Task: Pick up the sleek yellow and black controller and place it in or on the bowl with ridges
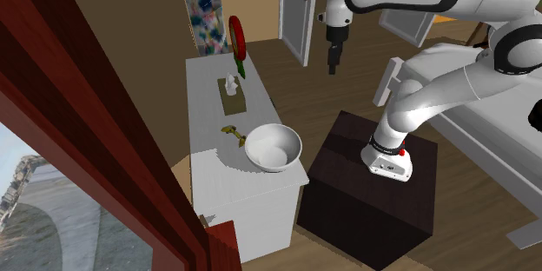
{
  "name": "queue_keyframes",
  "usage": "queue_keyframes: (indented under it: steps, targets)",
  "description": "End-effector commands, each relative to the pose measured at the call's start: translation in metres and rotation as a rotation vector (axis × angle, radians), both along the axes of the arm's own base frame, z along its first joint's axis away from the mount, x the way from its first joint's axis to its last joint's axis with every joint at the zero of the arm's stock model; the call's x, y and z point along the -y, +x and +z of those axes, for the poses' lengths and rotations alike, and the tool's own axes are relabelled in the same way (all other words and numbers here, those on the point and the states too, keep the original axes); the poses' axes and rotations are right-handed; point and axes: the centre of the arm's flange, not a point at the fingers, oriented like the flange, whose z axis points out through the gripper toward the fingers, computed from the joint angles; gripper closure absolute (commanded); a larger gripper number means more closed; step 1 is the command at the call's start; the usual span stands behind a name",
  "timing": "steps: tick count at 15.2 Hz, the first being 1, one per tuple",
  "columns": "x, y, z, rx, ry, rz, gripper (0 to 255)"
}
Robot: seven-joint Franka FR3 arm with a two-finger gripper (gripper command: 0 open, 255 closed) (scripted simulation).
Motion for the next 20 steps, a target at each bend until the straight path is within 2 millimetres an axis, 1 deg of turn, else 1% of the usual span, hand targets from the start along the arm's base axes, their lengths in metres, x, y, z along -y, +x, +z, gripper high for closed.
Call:
queue_keyframes:
  steps: [1,20]
  targets:
    - [0.0,0.0,0.0,0.0,0.0,0.0,0]
    - [-0.212,0.097,-0.082,0.114,-0.029,0.036,0]
